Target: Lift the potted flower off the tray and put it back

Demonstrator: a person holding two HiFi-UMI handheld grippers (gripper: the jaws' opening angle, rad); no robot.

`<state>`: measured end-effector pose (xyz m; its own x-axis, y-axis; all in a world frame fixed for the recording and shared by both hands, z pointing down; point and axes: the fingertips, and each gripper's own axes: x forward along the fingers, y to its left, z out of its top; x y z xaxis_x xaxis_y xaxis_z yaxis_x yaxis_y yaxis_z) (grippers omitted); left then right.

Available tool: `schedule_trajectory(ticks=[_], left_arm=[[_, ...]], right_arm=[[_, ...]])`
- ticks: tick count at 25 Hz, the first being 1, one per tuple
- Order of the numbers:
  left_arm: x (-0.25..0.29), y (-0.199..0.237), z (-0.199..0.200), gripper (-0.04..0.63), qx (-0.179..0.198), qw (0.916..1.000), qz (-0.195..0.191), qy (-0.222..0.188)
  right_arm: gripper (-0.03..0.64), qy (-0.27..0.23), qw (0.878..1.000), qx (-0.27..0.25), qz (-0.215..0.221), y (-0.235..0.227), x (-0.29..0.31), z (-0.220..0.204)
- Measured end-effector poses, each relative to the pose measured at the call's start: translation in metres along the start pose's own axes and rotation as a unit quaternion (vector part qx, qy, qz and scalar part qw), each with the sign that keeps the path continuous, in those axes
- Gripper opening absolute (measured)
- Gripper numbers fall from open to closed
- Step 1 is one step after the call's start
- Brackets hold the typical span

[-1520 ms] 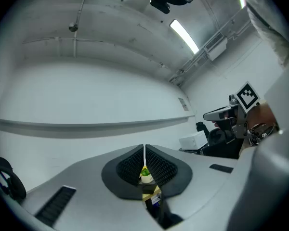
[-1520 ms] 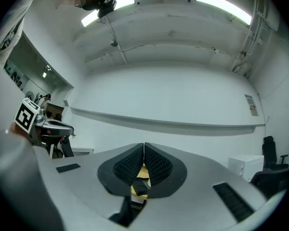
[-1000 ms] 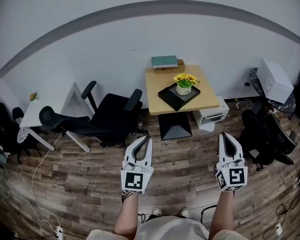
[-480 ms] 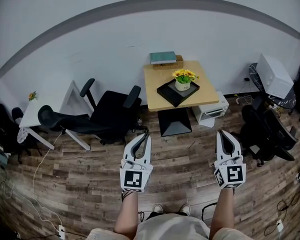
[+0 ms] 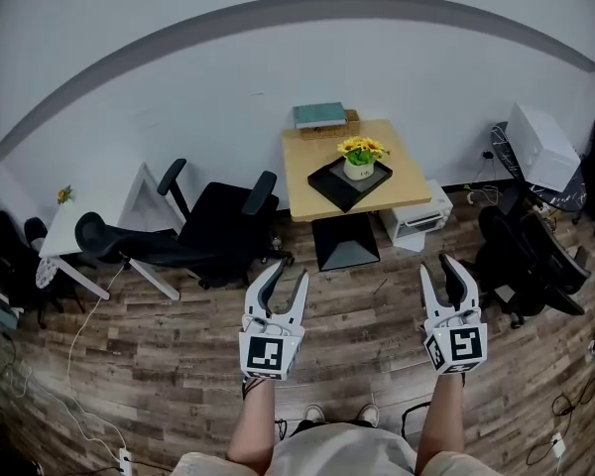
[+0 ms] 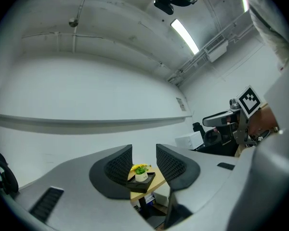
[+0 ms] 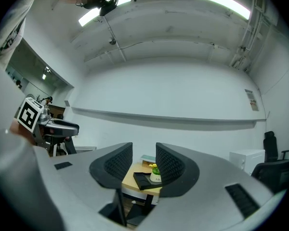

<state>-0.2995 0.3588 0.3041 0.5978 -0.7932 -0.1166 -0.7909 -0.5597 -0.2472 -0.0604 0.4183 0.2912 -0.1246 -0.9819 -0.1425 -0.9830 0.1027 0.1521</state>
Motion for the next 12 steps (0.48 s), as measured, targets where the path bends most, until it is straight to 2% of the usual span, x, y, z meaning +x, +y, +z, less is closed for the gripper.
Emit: schedule_trajectory(ticks=[5, 12], left_arm=[[0.007, -0.013, 0.003, 0.232, 0.001, 0.9998, -0.018, -0.010], [0.018, -0.037, 0.001, 0.239, 0.004, 0.9995, -0.033, 0.002]], right_arm=[[0.231, -0.006, 1.000, 0.004, 0.025, -0.001, -0.004, -0.001], [0.258, -0.006, 1.000, 0.007, 0.029, -0.018, -0.010, -0.008]])
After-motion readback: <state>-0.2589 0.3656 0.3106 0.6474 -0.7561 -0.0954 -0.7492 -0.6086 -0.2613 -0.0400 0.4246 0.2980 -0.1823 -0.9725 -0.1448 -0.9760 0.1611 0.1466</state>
